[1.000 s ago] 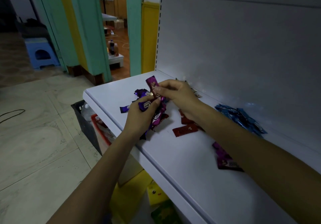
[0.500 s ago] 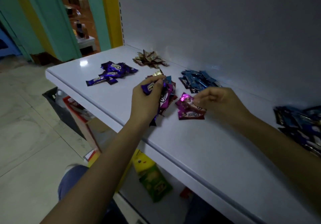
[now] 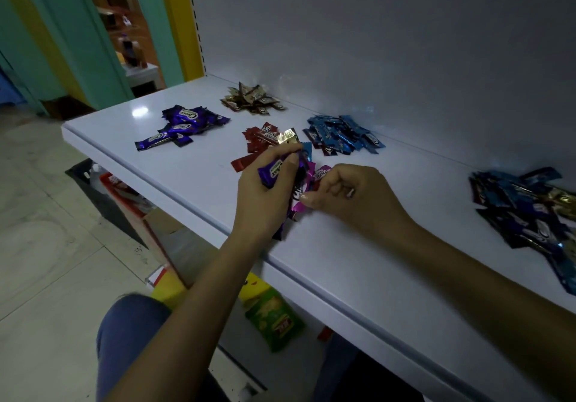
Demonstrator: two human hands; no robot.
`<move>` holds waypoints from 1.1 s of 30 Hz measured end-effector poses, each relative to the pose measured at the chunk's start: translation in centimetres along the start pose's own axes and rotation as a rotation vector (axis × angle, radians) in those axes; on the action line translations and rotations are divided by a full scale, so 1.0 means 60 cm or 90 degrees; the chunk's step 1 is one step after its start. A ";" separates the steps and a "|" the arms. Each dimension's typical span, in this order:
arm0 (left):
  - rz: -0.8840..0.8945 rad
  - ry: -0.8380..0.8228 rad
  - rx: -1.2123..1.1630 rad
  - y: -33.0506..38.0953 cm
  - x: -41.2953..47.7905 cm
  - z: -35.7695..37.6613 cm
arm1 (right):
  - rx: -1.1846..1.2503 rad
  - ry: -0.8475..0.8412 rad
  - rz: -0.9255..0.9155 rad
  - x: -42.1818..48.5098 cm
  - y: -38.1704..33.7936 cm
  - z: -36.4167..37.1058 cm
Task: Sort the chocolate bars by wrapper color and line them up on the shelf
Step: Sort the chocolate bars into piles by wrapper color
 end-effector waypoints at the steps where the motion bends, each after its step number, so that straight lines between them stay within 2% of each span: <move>1: 0.000 -0.006 0.008 -0.002 0.000 0.000 | 0.023 0.000 0.023 0.000 0.001 -0.001; 7: 0.007 -0.042 0.053 -0.007 -0.002 0.008 | 0.186 -0.002 0.131 -0.004 0.008 -0.009; 11: 0.016 -0.052 0.058 -0.007 -0.001 0.009 | 0.186 -0.024 0.138 -0.001 0.006 -0.015; 19: -0.058 -0.010 -0.009 -0.011 0.004 -0.004 | 0.043 0.023 0.017 0.025 0.024 -0.060; 22: -0.065 -0.019 -0.017 -0.009 0.005 -0.006 | -0.124 -0.027 -0.032 0.023 0.039 -0.059; 24: -0.066 -0.033 -0.022 -0.006 0.003 -0.007 | -0.199 -0.004 -0.044 0.019 0.050 -0.053; 28: -0.066 -0.050 -0.030 -0.003 0.003 -0.008 | -0.255 0.047 -0.071 0.021 0.052 -0.047; 30: -0.060 -0.062 -0.031 -0.002 0.002 -0.008 | -0.189 0.067 -0.065 0.022 0.041 -0.049; 33: -0.041 -0.082 -0.028 0.004 0.001 -0.008 | 0.026 0.042 -0.011 0.018 0.018 -0.044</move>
Point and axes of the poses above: each hand's wrist, its own x-axis towards the middle knuckle, its own z-axis out of the palm, y = z × x, the point moved 4 cm from there along x, towards the middle knuckle, and after that the axes turned 9 degrees about y, right-handed, at the moved point
